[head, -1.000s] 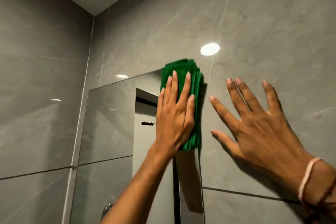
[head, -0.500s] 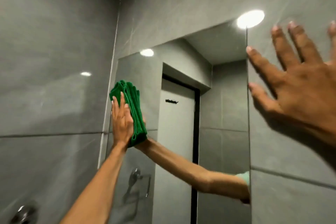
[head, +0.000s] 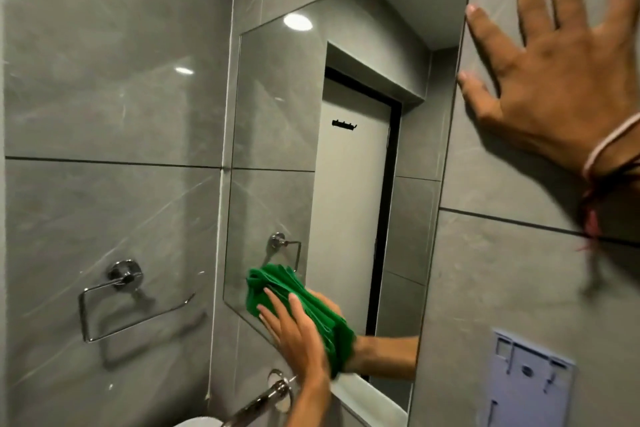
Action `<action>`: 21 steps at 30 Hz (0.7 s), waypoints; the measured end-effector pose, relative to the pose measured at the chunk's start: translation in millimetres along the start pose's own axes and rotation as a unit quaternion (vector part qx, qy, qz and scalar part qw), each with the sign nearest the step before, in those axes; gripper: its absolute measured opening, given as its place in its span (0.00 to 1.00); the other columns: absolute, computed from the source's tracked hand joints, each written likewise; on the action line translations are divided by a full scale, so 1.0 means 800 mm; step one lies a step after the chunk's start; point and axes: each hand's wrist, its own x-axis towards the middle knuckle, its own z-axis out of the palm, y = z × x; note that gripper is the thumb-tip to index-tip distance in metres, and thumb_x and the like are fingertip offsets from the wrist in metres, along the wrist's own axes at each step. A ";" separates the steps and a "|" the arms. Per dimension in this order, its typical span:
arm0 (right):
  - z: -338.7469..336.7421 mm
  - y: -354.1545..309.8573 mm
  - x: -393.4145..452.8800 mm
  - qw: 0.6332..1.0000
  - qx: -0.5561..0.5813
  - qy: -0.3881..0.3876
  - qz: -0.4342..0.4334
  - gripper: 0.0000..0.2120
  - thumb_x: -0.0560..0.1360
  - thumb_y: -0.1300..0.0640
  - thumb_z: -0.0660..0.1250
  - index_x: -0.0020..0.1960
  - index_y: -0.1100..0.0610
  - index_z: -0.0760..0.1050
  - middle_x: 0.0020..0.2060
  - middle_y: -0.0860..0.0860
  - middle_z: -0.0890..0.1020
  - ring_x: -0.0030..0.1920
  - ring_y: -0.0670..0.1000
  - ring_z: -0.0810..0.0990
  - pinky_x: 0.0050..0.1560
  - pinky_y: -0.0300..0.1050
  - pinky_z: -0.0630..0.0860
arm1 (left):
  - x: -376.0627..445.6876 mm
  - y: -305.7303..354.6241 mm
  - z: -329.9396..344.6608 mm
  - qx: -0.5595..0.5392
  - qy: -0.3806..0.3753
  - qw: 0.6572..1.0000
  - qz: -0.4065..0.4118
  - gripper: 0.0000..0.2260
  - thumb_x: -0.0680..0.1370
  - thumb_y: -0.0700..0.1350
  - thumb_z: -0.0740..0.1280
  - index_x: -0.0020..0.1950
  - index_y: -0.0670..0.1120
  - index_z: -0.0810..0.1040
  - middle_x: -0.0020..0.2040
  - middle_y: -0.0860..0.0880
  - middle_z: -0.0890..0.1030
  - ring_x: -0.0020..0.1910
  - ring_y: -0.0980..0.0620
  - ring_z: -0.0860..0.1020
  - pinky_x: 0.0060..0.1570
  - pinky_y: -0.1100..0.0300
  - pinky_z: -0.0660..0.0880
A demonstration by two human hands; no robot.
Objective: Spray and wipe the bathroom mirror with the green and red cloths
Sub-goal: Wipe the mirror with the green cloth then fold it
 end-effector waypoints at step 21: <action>-0.003 0.021 0.002 0.999 -0.040 0.026 0.007 0.41 0.76 0.25 0.48 0.84 0.43 0.58 0.84 0.61 0.59 0.83 0.64 0.58 0.76 0.80 0.55 | 0.271 0.293 0.046 -0.004 -0.052 0.935 0.350 0.26 0.83 0.55 0.53 0.81 0.56 0.55 0.84 0.43 0.49 0.83 0.45 0.48 0.80 0.48 0.48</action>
